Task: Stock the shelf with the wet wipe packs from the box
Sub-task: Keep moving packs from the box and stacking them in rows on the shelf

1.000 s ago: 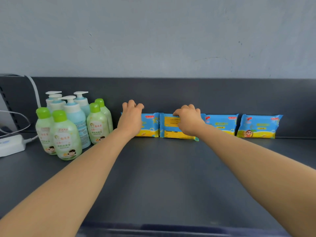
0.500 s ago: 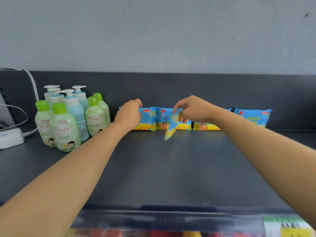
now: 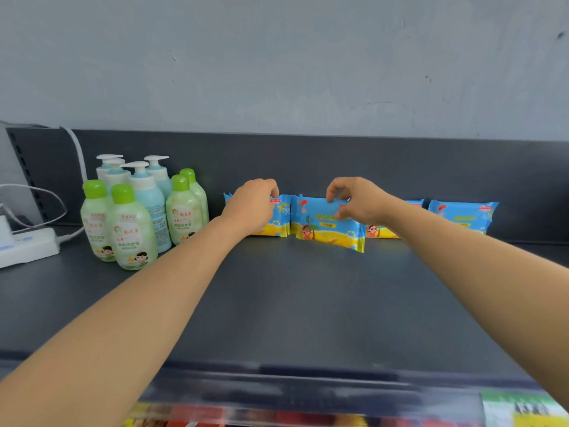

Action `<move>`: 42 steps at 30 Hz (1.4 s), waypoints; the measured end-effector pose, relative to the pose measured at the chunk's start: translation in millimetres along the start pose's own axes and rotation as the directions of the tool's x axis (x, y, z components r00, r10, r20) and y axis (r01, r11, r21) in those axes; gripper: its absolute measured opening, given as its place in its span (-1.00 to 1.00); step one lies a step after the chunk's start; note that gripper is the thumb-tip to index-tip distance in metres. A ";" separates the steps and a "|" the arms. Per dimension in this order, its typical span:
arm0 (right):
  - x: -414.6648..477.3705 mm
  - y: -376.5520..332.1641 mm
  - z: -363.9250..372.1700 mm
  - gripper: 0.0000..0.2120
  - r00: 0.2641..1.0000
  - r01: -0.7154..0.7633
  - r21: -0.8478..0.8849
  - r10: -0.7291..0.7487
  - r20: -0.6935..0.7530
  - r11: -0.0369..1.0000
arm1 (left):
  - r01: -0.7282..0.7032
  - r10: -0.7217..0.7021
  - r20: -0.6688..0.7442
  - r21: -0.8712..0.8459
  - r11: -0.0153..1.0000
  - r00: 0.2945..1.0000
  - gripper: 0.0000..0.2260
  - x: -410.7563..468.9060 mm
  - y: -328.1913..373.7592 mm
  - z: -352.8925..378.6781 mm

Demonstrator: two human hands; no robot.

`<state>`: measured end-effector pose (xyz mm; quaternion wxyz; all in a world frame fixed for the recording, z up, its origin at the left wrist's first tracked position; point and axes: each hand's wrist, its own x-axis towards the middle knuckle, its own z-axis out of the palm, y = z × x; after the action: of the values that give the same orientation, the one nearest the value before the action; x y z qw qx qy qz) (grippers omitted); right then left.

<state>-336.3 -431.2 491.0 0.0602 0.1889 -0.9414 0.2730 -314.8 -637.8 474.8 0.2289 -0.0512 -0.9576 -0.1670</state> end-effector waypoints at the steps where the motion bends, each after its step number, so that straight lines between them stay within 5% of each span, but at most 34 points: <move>1: 3.5 0.0 0.8 -0.72 1.000 0.010 0.011 -0.010 0.011 1.000 | -0.002 0.002 0.007 0.000 1.000 1.000 -0.75 0.0 0.2 -0.8; 4: 15.8 0.2 6.4 -0.72 0.999 0.031 -0.023 -0.030 0.031 0.999 | -0.018 0.018 0.026 0.004 1.000 1.000 -0.75 -1.3 -0.2 -1.2; 12: 36.3 14.7 32.1 -0.67 0.972 -0.054 -0.229 -0.002 -0.237 0.972 | -0.032 0.035 0.072 -0.033 0.999 0.997 -0.76 -8.3 -7.8 3.5; 24: 24.7 26.7 21.1 -0.62 0.952 -0.024 -0.296 -0.068 -0.297 0.955 | -0.070 0.074 0.077 -0.058 0.996 0.994 -0.78 -6.3 20.7 11.4; 30: 7.8 31.8 14.2 -0.62 0.978 -0.005 -0.324 -0.063 -0.201 0.946 | 0.000 0.001 0.279 -0.002 1.000 0.960 -0.69 -7.3 8.4 17.3; 35: 2.0 28.7 16.3 -0.63 0.969 0.012 -0.328 -0.093 -0.230 0.944 | -0.016 -0.127 0.533 0.256 0.967 0.836 -0.50 -14.4 -14.6 9.3; 42: 0.5 9.9 23.4 -0.69 0.970 0.067 -0.320 -0.137 -0.201 0.945 | -0.168 0.003 0.500 0.286 0.944 0.866 -0.73 -8.4 -14.3 -2.2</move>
<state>-340.9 -436.3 466.6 0.2072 0.1945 -0.9489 0.1370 -309.0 -652.2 468.6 -0.0102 -0.0971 -0.9950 0.0194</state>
